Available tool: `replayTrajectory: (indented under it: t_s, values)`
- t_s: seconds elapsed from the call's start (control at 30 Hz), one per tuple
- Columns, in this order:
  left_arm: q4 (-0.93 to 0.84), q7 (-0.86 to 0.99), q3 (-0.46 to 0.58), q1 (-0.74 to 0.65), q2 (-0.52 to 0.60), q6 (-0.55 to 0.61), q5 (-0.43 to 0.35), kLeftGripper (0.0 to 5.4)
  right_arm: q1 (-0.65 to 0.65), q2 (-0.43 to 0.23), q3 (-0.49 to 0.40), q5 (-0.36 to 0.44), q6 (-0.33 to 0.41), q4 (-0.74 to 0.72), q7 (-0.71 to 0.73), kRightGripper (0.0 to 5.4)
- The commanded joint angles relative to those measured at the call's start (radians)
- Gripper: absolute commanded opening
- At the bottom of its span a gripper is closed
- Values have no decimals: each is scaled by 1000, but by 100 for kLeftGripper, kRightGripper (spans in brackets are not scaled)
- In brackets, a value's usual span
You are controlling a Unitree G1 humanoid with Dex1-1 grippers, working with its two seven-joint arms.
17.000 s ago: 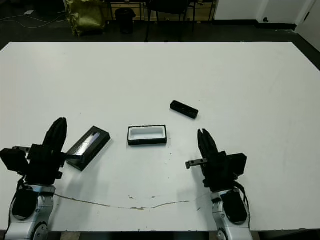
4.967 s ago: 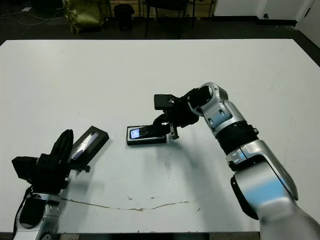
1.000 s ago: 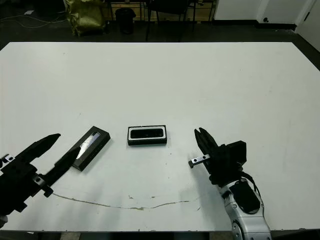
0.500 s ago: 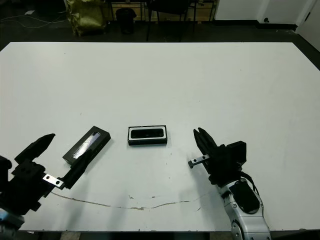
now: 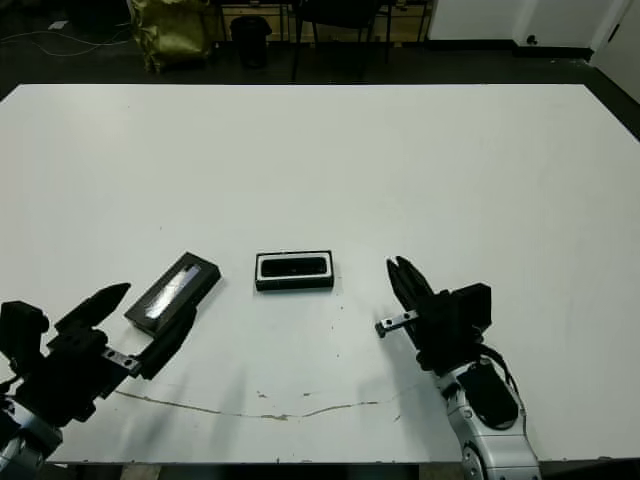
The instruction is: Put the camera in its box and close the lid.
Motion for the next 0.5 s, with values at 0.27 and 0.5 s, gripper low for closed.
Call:
replayTrajectory:
  t_s: [0.27,0.5]
  values:
    - [29,60,-28,-15,32,64,124,539,16,-7,-3,12,10,8,1,0]
    - [18,98,-65,-18,36,68,246,539,24,-3,-3,24,28,3,-6,0]
